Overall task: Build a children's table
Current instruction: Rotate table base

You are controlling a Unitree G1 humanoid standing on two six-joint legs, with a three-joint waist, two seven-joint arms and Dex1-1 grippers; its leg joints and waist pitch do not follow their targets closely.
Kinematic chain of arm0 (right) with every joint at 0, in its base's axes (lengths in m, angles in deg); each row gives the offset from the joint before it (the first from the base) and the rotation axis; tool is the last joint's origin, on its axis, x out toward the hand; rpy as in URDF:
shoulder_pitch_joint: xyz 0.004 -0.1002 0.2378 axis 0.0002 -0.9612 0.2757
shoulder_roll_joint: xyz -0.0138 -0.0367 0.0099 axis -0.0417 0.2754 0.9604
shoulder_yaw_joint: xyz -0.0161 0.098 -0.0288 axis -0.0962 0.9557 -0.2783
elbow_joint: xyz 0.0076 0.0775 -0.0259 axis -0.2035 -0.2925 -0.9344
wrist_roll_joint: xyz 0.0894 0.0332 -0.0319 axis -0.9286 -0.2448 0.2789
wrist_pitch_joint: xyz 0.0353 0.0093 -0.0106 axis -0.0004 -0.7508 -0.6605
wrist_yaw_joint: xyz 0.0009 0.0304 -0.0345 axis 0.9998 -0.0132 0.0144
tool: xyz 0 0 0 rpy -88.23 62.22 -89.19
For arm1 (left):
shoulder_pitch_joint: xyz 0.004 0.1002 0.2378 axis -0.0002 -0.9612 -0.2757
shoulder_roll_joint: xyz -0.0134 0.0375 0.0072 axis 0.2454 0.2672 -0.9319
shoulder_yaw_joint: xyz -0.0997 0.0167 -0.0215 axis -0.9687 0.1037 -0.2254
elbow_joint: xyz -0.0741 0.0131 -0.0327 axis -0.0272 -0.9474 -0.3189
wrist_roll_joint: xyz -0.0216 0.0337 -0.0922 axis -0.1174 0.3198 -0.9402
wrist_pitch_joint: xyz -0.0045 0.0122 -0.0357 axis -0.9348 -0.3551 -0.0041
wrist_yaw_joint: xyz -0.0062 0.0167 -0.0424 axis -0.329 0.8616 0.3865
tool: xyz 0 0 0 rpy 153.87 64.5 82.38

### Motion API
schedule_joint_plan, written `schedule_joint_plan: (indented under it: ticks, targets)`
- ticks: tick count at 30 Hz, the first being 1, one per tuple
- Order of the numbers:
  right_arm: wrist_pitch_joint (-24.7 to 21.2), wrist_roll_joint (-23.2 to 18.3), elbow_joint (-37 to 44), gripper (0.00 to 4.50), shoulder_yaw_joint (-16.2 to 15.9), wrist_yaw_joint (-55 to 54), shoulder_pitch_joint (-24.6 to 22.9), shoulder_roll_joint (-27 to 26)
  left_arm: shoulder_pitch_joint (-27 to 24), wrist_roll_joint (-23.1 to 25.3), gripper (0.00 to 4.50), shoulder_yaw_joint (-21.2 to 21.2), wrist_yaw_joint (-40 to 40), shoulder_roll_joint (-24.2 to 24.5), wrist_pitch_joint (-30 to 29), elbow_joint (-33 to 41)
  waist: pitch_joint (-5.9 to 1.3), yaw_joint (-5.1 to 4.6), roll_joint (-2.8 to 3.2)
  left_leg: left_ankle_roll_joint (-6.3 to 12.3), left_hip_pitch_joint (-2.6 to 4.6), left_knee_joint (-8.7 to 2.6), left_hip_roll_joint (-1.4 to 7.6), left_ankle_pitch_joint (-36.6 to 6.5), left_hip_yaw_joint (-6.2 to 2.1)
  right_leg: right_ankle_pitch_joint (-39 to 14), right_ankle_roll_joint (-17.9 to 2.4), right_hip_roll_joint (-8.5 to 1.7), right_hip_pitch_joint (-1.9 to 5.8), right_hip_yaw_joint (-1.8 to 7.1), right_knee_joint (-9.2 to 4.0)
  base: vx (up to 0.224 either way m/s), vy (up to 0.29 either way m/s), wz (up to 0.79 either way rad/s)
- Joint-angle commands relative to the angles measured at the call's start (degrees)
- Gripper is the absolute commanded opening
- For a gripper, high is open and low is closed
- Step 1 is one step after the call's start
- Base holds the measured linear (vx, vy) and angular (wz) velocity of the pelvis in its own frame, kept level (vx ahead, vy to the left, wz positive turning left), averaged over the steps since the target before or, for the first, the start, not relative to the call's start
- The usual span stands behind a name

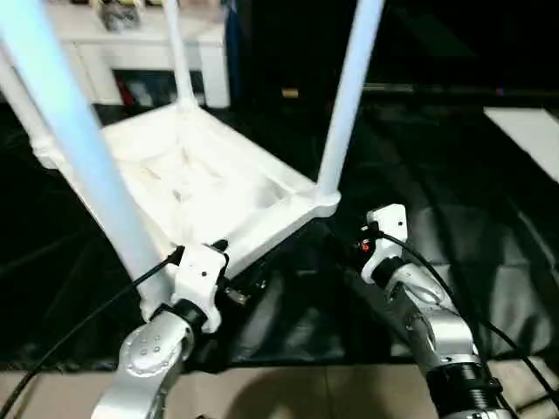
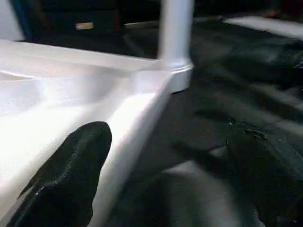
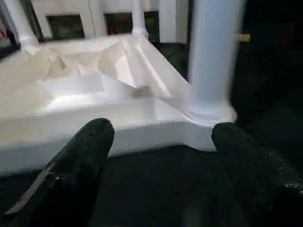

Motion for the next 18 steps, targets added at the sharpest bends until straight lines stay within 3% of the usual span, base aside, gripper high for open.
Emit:
schedule_joint_plan:
  ticks: [1, 2, 3, 4, 5, 6, 7, 8, 9, 10, 11, 12, 13, 14, 15, 16, 17, 18]
  targets:
    - [-1.47, 0.68, 2.96, 3.83, -1.07, 0.24, -0.08, -0.27, 0.03, 0.6, 4.44, -0.59, -1.0, 0.54, 1.1, 0.72, -2.82, 2.5, -1.75, 3.02, -3.08, 0.48, -2.19, -5.25, -0.38, -33.45, 23.69, -10.5, 4.0, 11.54, -11.25, -0.002, -0.186, -0.02]
    - [-1.54, 0.81, 3.05, 3.83, -1.4, 0.41, -0.16, -0.18, -0.08, 1.59, 4.44, -0.43, -1.52, 0.87, 1.57, 0.88, -3.03, 2.71, -1.43, 4.82, -3.8, 1.57, -1.94, -5.46, -2.48, -28.6, 18.67, -13.73, 4.91, 12.97, -11.25, -0.017, -0.136, 0.06]
    - [-1.62, 0.94, 3.14, 3.83, -1.59, 0.45, -0.22, -0.13, -0.15, 2.24, 4.44, -0.3, -1.85, 1.12, 1.86, 0.96, -2.75, 2.93, -1.02, 4.78, -3.84, 1.8, -1.97, -4.93, -3.25, -26.28, 14.93, -14.22, 4.79, 13.08, -11.51, -0.036, -0.085, 0.01]
    - [-1.92, 1.18, 3.24, 3.83, -2.0, 0.35, -0.29, -0.09, -0.67, 2.04, 4.44, -0.6, -1.95, 0.98, 2.57, 1.09, -2.04, 3.08, -0.81, 4.3, -3.1, 1.12, -2.09, -3.38, -3.72, -23.89, 7.48, -13.26, 4.27, 11.53, -12.2, -0.036, -0.085, 0.01]
    - [-2.13, 1.24, 3.3, 3.83, -2.19, 0.27, -0.31, -0.08, -0.99, 1.69, 4.44, -0.83, -1.89, 0.82, 2.7, 1.22, -1.85, 3.2, -0.72, 4.17, -2.48, 0.32, -2.74, -1.91, -3.23, -23.9, 5.59, -11.45, 4.15, 9.88, -12.56, -0.038, -0.061, -0.05]
    - [-2.22, 1.19, 3.38, 3.83, -2.32, 0.32, -0.34, -0.04, -1.86, 0.33, 4.44, -1.22, -0.88, 0.76, 3.42, 1.63, -1.55, 3.46, 0.02, 4.74, -0.5, -1.71, -3.04, -0.14, -2.23, -26.63, 2.89, -8.47, 3.02, 7.47, -13.82, 0.0, 0.0, 0.0]
    - [-2.27, 1.13, 3.44, 3.83, -2.38, 0.33, -0.35, 0.0, -2.25, -0.27, 4.44, -1.39, -0.39, 0.75, 3.75, 1.82, -1.68, 3.5, 0.77, 5.11, 0.92, -3.14, -2.36, -0.21, -1.77, -27.89, 1.77, -7.39, 2.5, 6.12, -14.43, 0.0, 0.0, 0.0]
    - [-2.36, 1.01, 3.5, 3.83, -2.41, 0.27, -0.37, 0.07, -3.2, -1.21, 4.44, -1.53, 0.6, 1.03, 4.0, 2.19, -1.41, 2.5, 1.63, 4.96, 2.16, -6.37, 0.64, -6.55, -1.91, -27.87, 2.04, -4.27, 1.94, 3.42, -13.94, 0.0, 0.0, 0.0]
    - [-2.39, 1.0, 3.52, 3.83, -2.41, 0.25, -0.38, 0.08, -3.29, -1.29, 4.44, -1.53, 0.66, 1.06, 3.94, 2.22, -1.57, 1.61, 2.26, 4.38, 2.83, -7.74, 3.15, -12.19, -3.02, -25.12, 1.42, -4.23, 2.25, 2.96, -13.16, -0.025, 0.091, 0.1]
    - [-3.14, 0.66, 3.84, 3.83, -2.22, -0.05, -0.52, 0.36, -5.18, -3.13, 4.44, -1.48, 2.33, 1.85, 2.98, 3.03, -2.38, 0.81, 3.99, 2.31, 3.74, -11.07, 8.01, -25.08, -4.11, -10.9, -1.61, -4.64, 3.42, 2.52, -9.02, -0.025, 0.091, 0.1]
    - [-3.19, 0.66, 3.85, 3.83, -2.21, -0.06, -0.53, 0.38, -5.24, -3.15, 4.44, -1.48, 2.35, 1.89, 2.94, 3.05, -2.32, 0.52, 3.78, 1.84, 3.55, -11.72, 8.25, -26.33, -3.78, -6.07, -2.32, -4.98, 3.46, 2.74, -7.99, -0.005, 0.084, 0.12]
    - [-3.51, 0.65, 3.88, 3.83, -2.14, -0.12, -0.55, 0.54, -5.69, -3.28, 4.44, -1.5, 2.49, 2.2, 2.63, 3.18, -1.76, 0.2, 2.96, -0.08, 3.3, -11.79, 6.23, -28.42, -2.27, -4.63, -3.73, -5.93, 2.97, 3.6, -9.22, -0.004, 0.054, 0.1]
    - [-3.81, 0.67, 3.94, 3.83, -2.1, 0.1, -0.61, 0.91, -6.13, -4.19, 4.44, -1.54, 3.26, 2.61, 1.58, 3.25, -1.17, -0.03, 0.89, -1.72, 3.46, -9.83, 2.77, -27.73, -0.12, -18.5, -3.71, -7.83, 2.66, 4.44, -12.52, -0.004, 0.054, 0.1]
    - [-3.81, 0.67, 3.94, 3.83, -2.1, 0.1, -0.61, 0.91, -6.13, -4.19, 4.44, -1.54, 3.26, 2.61, 1.58, 3.25, -1.07, 0.33, 0.9, -1.28, 3.69, -8.57, 1.59, -24.17, 0.26, -26.89, -2.52, -9.19, 2.8, 4.62, -13.7, 0.0, 0.0, 0.0]
    - [-3.94, 0.63, 4.01, 3.83, -2.11, 0.34, -0.63, 1.21, -6.43, -5.3, 4.44, -1.67, 4.14, 2.92, 0.92, 3.4, -1.13, 0.75, 0.99, -0.67, 3.68, -7.99, 1.45, -20.07, 0.33, -32.9, -1.0, -9.96, 2.99, 4.84, -14.65, 0.01, 0.051, 0.0]
    - [-4.06, 0.6, 4.09, 3.83, -2.14, 0.51, -0.64, 1.44, -6.65, -6.51, 4.44, -1.75, 5.13, 3.14, 0.49, 3.5, -1.34, 0.75, 0.73, 0.26, 2.34, -8.73, 1.95, -14.27, 0.2, -34.37, 1.06, -9.45, 3.9, 4.58, -14.73, 0.01, 0.051, 0.0]
    - [-4.31, 0.7, 4.14, 3.83, -2.42, 1.22, -0.52, 2.04, -7.47, -9.0, 4.44, -1.88, 7.73, 4.18, -0.34, 4.28, -1.65, 0.36, 0.93, -0.17, 1.94, -9.62, 2.72, -13.6, -0.1, -29.72, 1.28, -8.12, 3.91, 3.68, -14.06, 0.0, 0.0, 0.0]
    - [-4.1, 0.83, 4.07, 3.83, -2.66, 1.9, -0.49, 2.49, -8.18, -10.32, 4.44, -2.02, 8.99, 4.83, -0.99, 5.0, -1.67, -0.09, 0.96, -0.76, 2.32, -10.07, 3.4, -15.89, -0.39, -25.33, 0.5, -7.61, 3.53, 3.57, -13.54, 0.0, 0.0, 0.0]
